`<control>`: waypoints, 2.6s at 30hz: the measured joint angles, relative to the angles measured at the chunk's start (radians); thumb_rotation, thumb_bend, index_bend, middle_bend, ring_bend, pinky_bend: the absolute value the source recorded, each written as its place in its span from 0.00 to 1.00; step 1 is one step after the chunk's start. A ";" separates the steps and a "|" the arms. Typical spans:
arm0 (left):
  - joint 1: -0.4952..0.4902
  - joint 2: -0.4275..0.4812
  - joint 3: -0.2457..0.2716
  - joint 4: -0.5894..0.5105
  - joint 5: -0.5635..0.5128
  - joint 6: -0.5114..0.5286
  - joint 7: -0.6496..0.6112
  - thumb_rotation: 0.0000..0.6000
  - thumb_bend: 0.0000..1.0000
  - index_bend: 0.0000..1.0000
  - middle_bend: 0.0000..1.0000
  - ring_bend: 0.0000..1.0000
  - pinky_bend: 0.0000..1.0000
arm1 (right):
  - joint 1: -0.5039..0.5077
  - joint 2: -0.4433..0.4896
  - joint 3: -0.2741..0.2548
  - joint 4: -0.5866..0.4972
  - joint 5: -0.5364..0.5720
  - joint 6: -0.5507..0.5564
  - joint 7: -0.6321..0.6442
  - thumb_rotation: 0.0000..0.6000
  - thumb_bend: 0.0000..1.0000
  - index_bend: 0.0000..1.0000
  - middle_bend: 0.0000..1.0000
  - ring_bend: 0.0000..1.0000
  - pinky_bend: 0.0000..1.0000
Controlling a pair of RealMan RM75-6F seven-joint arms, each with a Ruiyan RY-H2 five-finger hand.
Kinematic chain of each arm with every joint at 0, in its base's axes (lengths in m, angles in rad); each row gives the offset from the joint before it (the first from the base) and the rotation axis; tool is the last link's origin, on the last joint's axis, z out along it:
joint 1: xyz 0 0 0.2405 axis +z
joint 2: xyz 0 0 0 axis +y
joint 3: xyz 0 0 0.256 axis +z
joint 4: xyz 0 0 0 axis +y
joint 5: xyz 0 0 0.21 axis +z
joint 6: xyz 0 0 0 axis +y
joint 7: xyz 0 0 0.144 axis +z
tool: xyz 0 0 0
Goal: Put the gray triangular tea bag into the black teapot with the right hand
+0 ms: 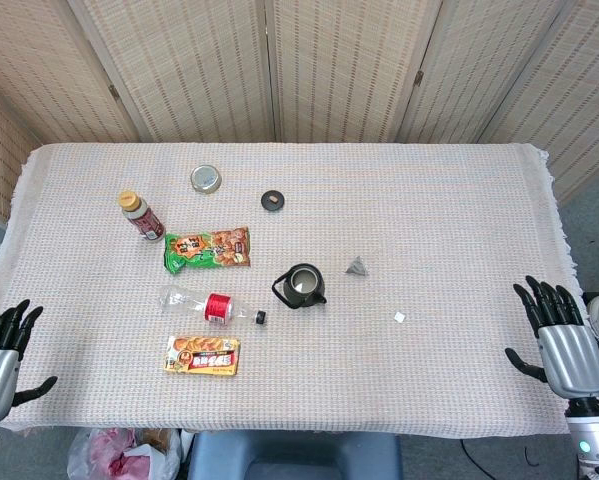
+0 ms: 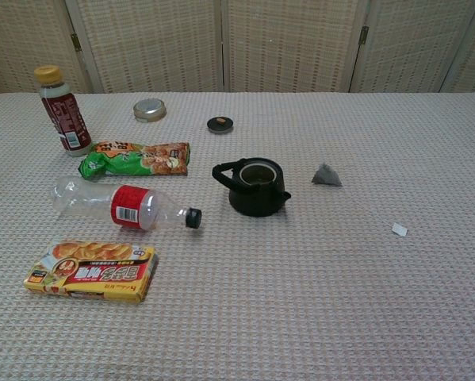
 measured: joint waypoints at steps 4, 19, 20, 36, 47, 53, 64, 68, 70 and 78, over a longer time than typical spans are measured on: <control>0.002 -0.002 0.001 0.001 0.005 0.006 0.001 1.00 0.13 0.00 0.00 0.00 0.07 | 0.002 -0.001 -0.003 0.001 -0.002 -0.007 -0.003 1.00 0.14 0.00 0.00 0.00 0.00; 0.010 0.007 0.009 0.003 0.037 0.026 -0.045 1.00 0.13 0.00 0.00 0.00 0.07 | 0.067 0.011 -0.018 0.012 -0.016 -0.138 0.054 1.00 0.25 0.13 0.00 0.00 0.00; 0.013 0.010 0.010 0.007 0.035 0.027 -0.051 1.00 0.13 0.00 0.00 0.00 0.07 | 0.087 0.010 -0.018 0.019 -0.022 -0.169 0.064 1.00 0.26 0.15 0.00 0.00 0.00; 0.029 0.030 0.001 -0.003 0.042 0.062 -0.108 1.00 0.13 0.00 0.00 0.00 0.07 | 0.318 -0.197 -0.007 0.201 -0.042 -0.447 0.000 1.00 0.31 0.33 0.00 0.00 0.00; 0.021 0.039 0.003 -0.003 0.038 0.037 -0.127 1.00 0.13 0.00 0.00 0.00 0.07 | 0.372 -0.278 0.011 0.309 0.043 -0.525 -0.017 1.00 0.31 0.33 0.00 0.00 0.00; 0.018 0.043 0.003 0.001 0.031 0.025 -0.144 1.00 0.13 0.00 0.00 0.00 0.07 | 0.404 -0.329 0.011 0.365 0.062 -0.561 -0.006 1.00 0.31 0.33 0.00 0.00 0.00; 0.013 0.042 0.002 0.016 0.029 0.015 -0.161 1.00 0.13 0.00 0.00 0.00 0.07 | 0.438 -0.393 0.001 0.438 0.049 -0.553 0.001 1.00 0.31 0.36 0.00 0.00 0.00; 0.014 0.042 0.002 0.016 0.027 0.015 -0.162 1.00 0.13 0.00 0.00 0.00 0.07 | 0.439 -0.404 -0.008 0.454 0.044 -0.539 -0.003 1.00 0.31 0.36 0.00 0.00 0.00; 0.014 0.043 0.003 0.015 0.027 0.015 -0.161 1.00 0.13 0.00 0.00 0.00 0.07 | 0.441 -0.408 -0.010 0.459 0.044 -0.538 -0.002 1.00 0.31 0.36 0.00 0.00 0.00; 0.012 0.045 0.003 0.015 0.024 0.008 -0.168 1.00 0.13 0.00 0.00 0.00 0.07 | 0.444 -0.427 -0.020 0.481 0.040 -0.524 -0.008 1.00 0.31 0.39 0.00 0.00 0.00</control>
